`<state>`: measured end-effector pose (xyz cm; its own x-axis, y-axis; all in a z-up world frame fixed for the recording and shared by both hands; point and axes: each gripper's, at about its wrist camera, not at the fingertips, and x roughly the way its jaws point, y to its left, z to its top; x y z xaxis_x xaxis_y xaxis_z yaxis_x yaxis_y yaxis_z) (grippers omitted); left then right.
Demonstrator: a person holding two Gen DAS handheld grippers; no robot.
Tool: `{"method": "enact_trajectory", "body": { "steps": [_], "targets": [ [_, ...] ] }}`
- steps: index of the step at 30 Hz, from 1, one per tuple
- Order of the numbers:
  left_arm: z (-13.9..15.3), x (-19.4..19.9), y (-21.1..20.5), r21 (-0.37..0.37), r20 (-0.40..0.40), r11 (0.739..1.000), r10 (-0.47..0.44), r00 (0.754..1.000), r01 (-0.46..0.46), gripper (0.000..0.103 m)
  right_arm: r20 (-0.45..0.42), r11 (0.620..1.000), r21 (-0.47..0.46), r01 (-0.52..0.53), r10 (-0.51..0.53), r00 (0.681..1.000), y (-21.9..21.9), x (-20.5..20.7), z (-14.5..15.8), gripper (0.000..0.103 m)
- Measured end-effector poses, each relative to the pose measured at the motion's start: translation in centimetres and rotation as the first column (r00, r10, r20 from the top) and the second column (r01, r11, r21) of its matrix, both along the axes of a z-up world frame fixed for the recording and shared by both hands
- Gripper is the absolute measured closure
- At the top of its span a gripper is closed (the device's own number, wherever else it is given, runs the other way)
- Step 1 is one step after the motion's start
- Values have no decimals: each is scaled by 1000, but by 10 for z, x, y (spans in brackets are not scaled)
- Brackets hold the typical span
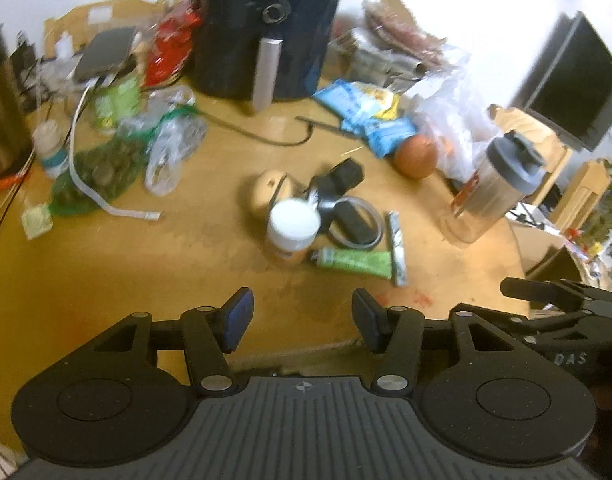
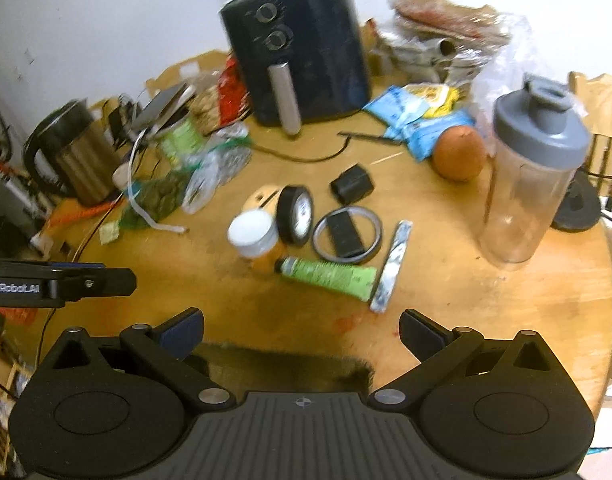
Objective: Organize objects
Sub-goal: 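Move the left tool back over the table toward the white-lidded jar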
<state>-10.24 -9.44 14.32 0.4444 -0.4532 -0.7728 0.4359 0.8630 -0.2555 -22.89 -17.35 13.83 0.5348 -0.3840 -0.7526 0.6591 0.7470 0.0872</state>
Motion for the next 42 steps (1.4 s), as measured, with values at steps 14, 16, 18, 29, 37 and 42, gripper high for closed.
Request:
{"method": "enact_trajectory", "body": {
  "steps": [14,16,18,29,37,42],
  "targets": [
    [20,8,-3,-164,86,983,-70,994,84,49,-7,980,-108,164,-166,986,-8,-2,45,0],
    [21,9,-1,-178,90,981,-62,994,78,49,-10,979,-119,163,-165,986,-7,1,50,0],
    [23,10,1,-178,94,982,-50,994,66,49,-11,979,-137,153,-156,988,-7,4,54,0],
    [34,7,16,-124,92,990,81,992,-69,49,27,988,-141,65,-62,998,-8,0,52,0],
    [38,3,19,-63,105,990,130,986,-124,49,13,995,-100,18,-17,1000,-15,-16,36,0],
    [35,-2,19,-45,118,989,145,982,-141,49,8,996,-89,9,-8,1000,-20,-31,29,0]
  ]
}}
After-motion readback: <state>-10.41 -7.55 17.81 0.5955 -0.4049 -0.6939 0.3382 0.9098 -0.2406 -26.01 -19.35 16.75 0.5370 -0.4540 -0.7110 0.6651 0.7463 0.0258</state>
